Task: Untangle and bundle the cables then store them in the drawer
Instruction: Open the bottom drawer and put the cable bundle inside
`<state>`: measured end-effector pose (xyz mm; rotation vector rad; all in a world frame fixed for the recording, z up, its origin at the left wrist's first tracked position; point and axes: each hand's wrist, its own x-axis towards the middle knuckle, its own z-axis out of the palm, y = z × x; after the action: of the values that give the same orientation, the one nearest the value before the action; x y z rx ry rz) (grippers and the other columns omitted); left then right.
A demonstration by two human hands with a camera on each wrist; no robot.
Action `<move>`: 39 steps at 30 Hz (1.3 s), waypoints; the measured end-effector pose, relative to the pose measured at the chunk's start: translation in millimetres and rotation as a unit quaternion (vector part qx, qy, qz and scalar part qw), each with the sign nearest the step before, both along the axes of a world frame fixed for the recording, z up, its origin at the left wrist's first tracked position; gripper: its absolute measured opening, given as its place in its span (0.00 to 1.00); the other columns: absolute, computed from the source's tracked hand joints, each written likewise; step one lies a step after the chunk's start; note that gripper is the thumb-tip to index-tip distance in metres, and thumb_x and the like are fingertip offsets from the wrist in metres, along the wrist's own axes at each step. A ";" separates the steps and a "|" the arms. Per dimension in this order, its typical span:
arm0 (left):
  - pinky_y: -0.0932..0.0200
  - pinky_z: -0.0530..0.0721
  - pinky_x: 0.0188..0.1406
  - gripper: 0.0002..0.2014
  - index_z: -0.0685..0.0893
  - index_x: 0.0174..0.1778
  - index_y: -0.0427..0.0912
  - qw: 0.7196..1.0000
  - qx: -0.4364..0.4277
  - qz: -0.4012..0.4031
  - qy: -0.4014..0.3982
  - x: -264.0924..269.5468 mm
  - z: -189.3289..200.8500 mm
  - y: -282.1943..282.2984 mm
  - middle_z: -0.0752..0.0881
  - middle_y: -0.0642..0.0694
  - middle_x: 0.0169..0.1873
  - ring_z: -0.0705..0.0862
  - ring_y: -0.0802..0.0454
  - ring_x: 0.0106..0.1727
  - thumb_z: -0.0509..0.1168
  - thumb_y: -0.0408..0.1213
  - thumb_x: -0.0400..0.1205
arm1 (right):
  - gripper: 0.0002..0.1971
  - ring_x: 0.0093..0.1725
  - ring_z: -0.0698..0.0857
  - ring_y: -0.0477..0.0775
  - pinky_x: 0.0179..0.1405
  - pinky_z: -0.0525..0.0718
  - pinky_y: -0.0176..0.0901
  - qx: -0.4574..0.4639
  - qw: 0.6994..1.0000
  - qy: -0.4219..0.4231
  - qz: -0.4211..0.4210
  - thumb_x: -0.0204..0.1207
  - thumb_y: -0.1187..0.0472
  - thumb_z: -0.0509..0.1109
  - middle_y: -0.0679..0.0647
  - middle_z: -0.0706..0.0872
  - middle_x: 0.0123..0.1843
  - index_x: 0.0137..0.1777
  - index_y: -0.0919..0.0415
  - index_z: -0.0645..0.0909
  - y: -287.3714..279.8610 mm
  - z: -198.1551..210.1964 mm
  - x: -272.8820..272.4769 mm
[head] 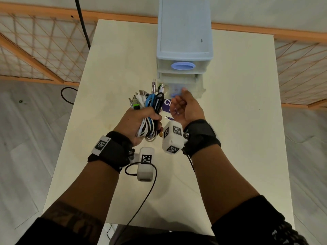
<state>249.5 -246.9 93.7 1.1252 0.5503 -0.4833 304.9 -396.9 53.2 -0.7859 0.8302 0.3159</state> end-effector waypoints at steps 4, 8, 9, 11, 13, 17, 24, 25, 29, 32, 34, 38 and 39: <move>0.51 0.89 0.36 0.10 0.81 0.45 0.32 0.999 -0.028 -0.026 -0.019 5.0 7.9 -1.2 0.80 0.39 0.30 0.82 0.46 0.26 0.65 0.28 0.69 | 0.08 0.37 0.85 0.49 0.43 0.85 0.42 -0.017 1.000 0.023 0.004 0.82 0.56 0.71 0.53 0.85 0.36 0.43 0.59 0.83 -2.4 3.9 -34.1; 0.50 0.89 0.37 0.09 0.82 0.45 0.32 0.997 -0.035 -0.047 -0.042 15.6 21.4 -5.7 0.80 0.39 0.29 0.82 0.46 0.26 0.65 0.28 0.70 | 0.08 0.38 0.87 0.51 0.47 0.86 0.45 -0.026 0.999 0.041 0.002 0.82 0.59 0.71 0.54 0.85 0.35 0.42 0.61 0.83 -8.9 6.8 -65.5; 0.49 0.88 0.39 0.08 0.83 0.43 0.31 0.997 -0.023 -0.051 -0.047 19.8 23.4 -8.2 0.82 0.38 0.29 0.83 0.45 0.27 0.66 0.28 0.70 | 0.08 0.38 0.87 0.52 0.48 0.86 0.45 -0.025 0.999 0.045 0.003 0.82 0.60 0.71 0.54 0.85 0.35 0.41 0.61 0.83 -9.9 7.0 -71.3; 0.47 0.85 0.43 0.03 0.85 0.37 0.31 0.996 0.029 -0.060 -0.058 30.0 28.3 -17.6 0.84 0.36 0.27 0.84 0.42 0.26 0.68 0.28 0.72 | 0.08 0.37 0.88 0.52 0.47 0.87 0.44 -0.018 0.999 0.048 0.003 0.83 0.61 0.71 0.54 0.86 0.33 0.42 0.63 0.84 -12.0 7.8 -81.0; 0.49 0.85 0.40 0.05 0.87 0.31 0.31 0.991 0.102 -0.059 -0.058 42.7 27.9 -30.7 0.86 0.33 0.27 0.85 0.40 0.26 0.71 0.27 0.73 | 0.07 0.37 0.91 0.50 0.43 0.87 0.42 -0.016 0.999 0.047 0.014 0.83 0.61 0.71 0.54 0.89 0.34 0.47 0.65 0.85 -14.0 7.3 -87.7; 0.49 0.83 0.36 0.09 0.89 0.31 0.33 0.962 0.250 -0.086 -0.065 64.4 18.3 -58.3 0.87 0.37 0.27 0.85 0.41 0.30 0.75 0.36 0.61 | 0.17 0.38 0.89 0.50 0.43 0.86 0.44 -0.049 0.996 0.051 0.061 0.80 0.55 0.76 0.54 0.90 0.37 0.59 0.70 0.86 -22.9 9.9 -92.5; 0.57 0.76 0.32 0.12 0.82 0.31 0.38 0.901 0.394 -0.177 -0.041 85.8 1.8 -76.9 0.81 0.46 0.28 0.79 0.47 0.31 0.75 0.39 0.75 | 0.28 0.66 0.80 0.56 0.61 0.75 0.47 -0.367 0.928 -0.010 0.062 0.75 0.42 0.77 0.56 0.79 0.70 0.68 0.53 0.71 -71.9 37.1 -54.6; 0.58 0.75 0.31 0.12 0.82 0.31 0.38 0.896 0.403 -0.183 -0.034 88.6 -1.0 -77.5 0.81 0.46 0.28 0.79 0.48 0.31 0.74 0.40 0.76 | 0.33 0.66 0.80 0.54 0.60 0.74 0.45 -0.372 0.923 -0.036 0.095 0.73 0.39 0.77 0.54 0.78 0.70 0.71 0.53 0.70 -75.6 41.9 -41.9; 0.58 0.77 0.32 0.14 0.87 0.43 0.34 0.876 0.442 -0.193 -0.008 94.0 -1.2 -83.2 0.87 0.42 0.37 0.84 0.45 0.36 0.72 0.44 0.78 | 0.58 0.73 0.77 0.56 0.70 0.75 0.50 -0.357 0.890 -0.073 0.273 0.61 0.28 0.79 0.57 0.75 0.79 0.84 0.58 0.60 -71.7 49.1 11.5; 0.57 0.78 0.36 0.13 0.82 0.41 0.40 0.830 0.511 -0.224 -0.024 94.3 -3.0 -91.2 0.86 0.42 0.41 0.85 0.44 0.41 0.67 0.47 0.85 | 0.73 0.72 0.82 0.61 0.73 0.79 0.60 -0.350 0.868 -0.049 0.349 0.41 0.20 0.81 0.60 0.80 0.76 0.82 0.64 0.64 -64.4 35.4 35.1; 0.56 0.78 0.40 0.12 0.81 0.45 0.40 0.830 0.522 -0.196 -0.004 92.3 -7.4 -96.6 0.89 0.40 0.50 0.89 0.40 0.51 0.69 0.46 0.84 | 0.61 0.59 0.90 0.61 0.64 0.87 0.60 -0.294 0.881 -0.035 0.369 0.40 0.26 0.87 0.60 0.90 0.63 0.69 0.66 0.80 -63.4 22.4 42.5; 0.53 0.81 0.44 0.33 0.63 0.69 0.37 0.897 0.426 -0.118 0.030 89.0 -8.3 -101.4 0.81 0.43 0.52 0.85 0.43 0.50 0.76 0.40 0.77 | 0.38 0.47 0.94 0.59 0.44 0.91 0.49 -0.179 0.908 -0.049 0.375 0.59 0.43 0.85 0.64 0.94 0.53 0.61 0.72 0.85 -63.3 24.4 43.6; 0.51 0.85 0.46 0.38 0.58 0.70 0.41 0.912 0.386 -0.136 0.028 90.1 -8.7 -102.0 0.82 0.42 0.53 0.85 0.45 0.50 0.76 0.40 0.73 | 0.36 0.50 0.93 0.62 0.48 0.91 0.52 -0.177 0.909 -0.052 0.373 0.65 0.44 0.83 0.66 0.93 0.54 0.63 0.73 0.84 -65.4 22.6 45.6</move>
<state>339.6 -348.9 85.0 1.9719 0.6600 -0.5554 350.5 -462.3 75.8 -1.4459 0.4559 0.8080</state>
